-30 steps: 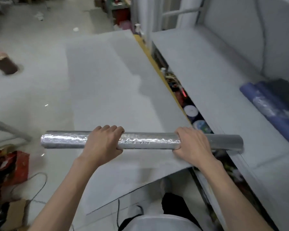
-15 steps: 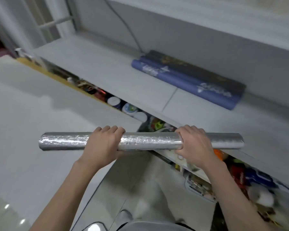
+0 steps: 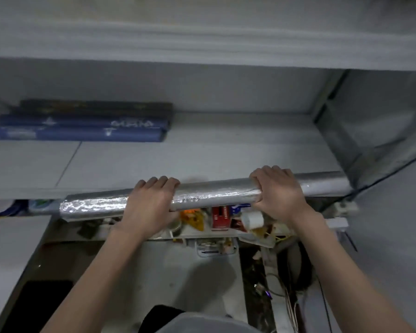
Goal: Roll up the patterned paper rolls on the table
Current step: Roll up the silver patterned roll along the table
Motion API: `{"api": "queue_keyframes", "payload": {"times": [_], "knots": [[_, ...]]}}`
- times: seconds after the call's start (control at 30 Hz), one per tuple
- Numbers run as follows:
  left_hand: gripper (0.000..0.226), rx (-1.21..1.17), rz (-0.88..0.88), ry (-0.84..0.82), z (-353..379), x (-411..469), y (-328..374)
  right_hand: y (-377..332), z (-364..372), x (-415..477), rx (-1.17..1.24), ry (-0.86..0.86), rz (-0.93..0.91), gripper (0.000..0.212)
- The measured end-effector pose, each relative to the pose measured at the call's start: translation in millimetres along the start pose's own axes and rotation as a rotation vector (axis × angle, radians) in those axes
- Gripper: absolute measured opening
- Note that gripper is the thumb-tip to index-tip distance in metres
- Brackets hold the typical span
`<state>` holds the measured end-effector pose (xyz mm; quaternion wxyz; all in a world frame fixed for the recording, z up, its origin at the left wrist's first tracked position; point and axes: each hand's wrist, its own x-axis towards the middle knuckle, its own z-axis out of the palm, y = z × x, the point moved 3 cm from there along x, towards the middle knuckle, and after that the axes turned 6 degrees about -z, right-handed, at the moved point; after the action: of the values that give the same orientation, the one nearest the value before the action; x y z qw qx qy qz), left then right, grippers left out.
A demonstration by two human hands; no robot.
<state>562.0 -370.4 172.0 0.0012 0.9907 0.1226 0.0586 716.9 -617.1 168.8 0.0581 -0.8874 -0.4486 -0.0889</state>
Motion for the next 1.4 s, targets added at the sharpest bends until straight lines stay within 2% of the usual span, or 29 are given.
{"api": "queue_keyframes", "payload": {"times": [0.1, 0.2, 0.3, 0.4, 0.57, 0.77, 0.83, 0.93, 1.03, 1.1, 1.17, 1.23, 1.3, 1.4], "knots": [[0.063, -0.052, 0.077, 0.032, 7, 34, 40, 56, -2, -7, 0.021, -0.049, 0.031, 0.051], [0.067, -0.098, 0.115, 0.004, 17, 72, 61, 97, 4, 1, 0.037, -0.028, 0.072, 0.054], [0.065, -0.116, 0.152, 0.017, 33, 111, 70, 129, 20, 22, 0.093, -0.031, 0.1, 0.058], [0.058, -0.152, 0.175, -0.036, 58, 151, 73, 162, 44, 46, 0.217, -0.052, 0.133, 0.066], [0.053, -0.162, 0.179, -0.059, 100, 229, 77, 213, 81, 96, 0.219, 0.014, 0.207, 0.047], [0.044, -0.202, 0.13, -0.048, 142, 326, 71, 268, 116, 168, 0.279, -0.059, 0.295, 0.029], [0.038, -0.127, 0.096, 0.053, 151, 356, 67, 284, 126, 189, 0.142, 0.025, 0.263, 0.023], [0.029, -0.116, 0.023, 0.19, 160, 393, 62, 302, 145, 209, -0.189, 0.259, 0.215, 0.024], [0.031, 0.008, -0.039, 0.245, 176, 421, 58, 306, 164, 225, -0.242, 0.341, 0.294, 0.025], [0.04, 0.036, -0.148, 0.223, 181, 430, 58, 308, 168, 235, -0.107, 0.394, 0.336, 0.023], [0.05, 0.005, -0.171, 0.191, 187, 431, 62, 308, 170, 241, 0.099, 0.43, 0.249, 0.018], [0.059, -0.093, -0.15, 0.174, 189, 417, 63, 308, 173, 242, 0.22, 0.384, 0.153, 0.024], [0.065, -0.185, -0.124, 0.174, 184, 393, 62, 310, 172, 239, 0.247, 0.352, 0.167, 0.035], [0.064, -0.243, -0.128, 0.167, 166, 352, 54, 297, 158, 230, 0.154, 0.374, 0.25, 0.05]]}}
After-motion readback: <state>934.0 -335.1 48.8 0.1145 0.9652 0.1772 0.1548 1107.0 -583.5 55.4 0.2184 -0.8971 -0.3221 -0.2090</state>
